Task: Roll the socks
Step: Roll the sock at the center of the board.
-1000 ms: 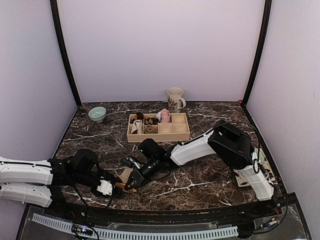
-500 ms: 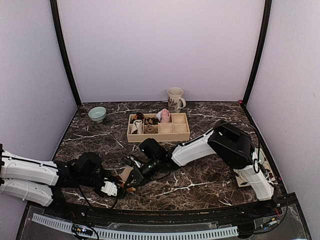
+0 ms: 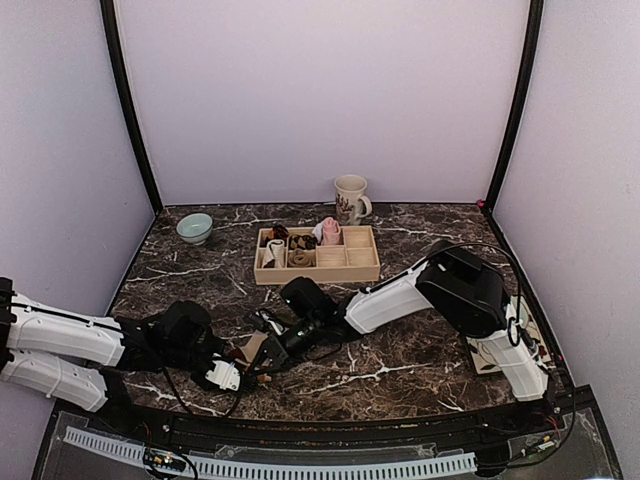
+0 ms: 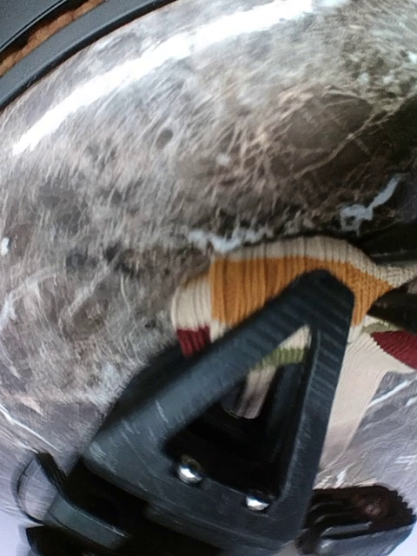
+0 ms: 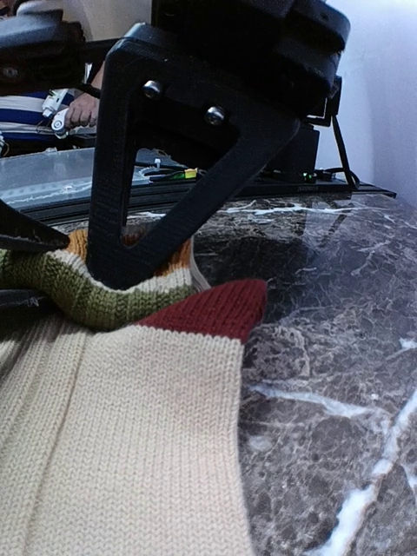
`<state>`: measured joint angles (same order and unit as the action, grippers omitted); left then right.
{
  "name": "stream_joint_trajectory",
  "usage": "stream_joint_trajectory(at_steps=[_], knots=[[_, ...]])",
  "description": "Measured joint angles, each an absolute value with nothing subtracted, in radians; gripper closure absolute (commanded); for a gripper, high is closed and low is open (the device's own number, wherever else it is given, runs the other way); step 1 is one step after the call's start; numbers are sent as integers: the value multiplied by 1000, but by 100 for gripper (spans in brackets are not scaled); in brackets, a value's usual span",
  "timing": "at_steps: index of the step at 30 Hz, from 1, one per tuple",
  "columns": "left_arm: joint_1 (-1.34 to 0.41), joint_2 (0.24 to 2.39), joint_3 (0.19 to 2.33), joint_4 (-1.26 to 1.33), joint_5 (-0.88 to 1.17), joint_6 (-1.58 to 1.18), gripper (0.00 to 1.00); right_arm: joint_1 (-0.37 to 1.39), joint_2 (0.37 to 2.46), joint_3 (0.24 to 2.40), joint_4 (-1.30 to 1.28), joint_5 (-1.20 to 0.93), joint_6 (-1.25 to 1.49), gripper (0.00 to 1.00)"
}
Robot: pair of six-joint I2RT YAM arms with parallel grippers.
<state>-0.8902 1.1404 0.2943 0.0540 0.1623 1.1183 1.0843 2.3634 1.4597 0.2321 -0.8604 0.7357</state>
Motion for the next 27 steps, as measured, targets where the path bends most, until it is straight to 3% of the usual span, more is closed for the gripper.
stream_joint_trajectory(at_steps=[10,11,12,13,18,27], knots=[[-890,1199,353,-5,152,1118,100,1084,2342,1413,291,-825,735,84],[-890,1200,354,-3,151,1118,100,1084,2335,1403,295,-814,734,65],[-891,1200,355,1,151,1118,100,1079,2325,1386,300,-800,730,5],[-891,1204,357,2,152,1118,100,1073,2315,1369,306,-790,730,1],[-891,1213,362,-1,152,1115,100,1041,2229,1291,364,-779,696,1],[-890,1250,450,-139,175,1092,100,1000,2058,1144,275,-455,611,1]])
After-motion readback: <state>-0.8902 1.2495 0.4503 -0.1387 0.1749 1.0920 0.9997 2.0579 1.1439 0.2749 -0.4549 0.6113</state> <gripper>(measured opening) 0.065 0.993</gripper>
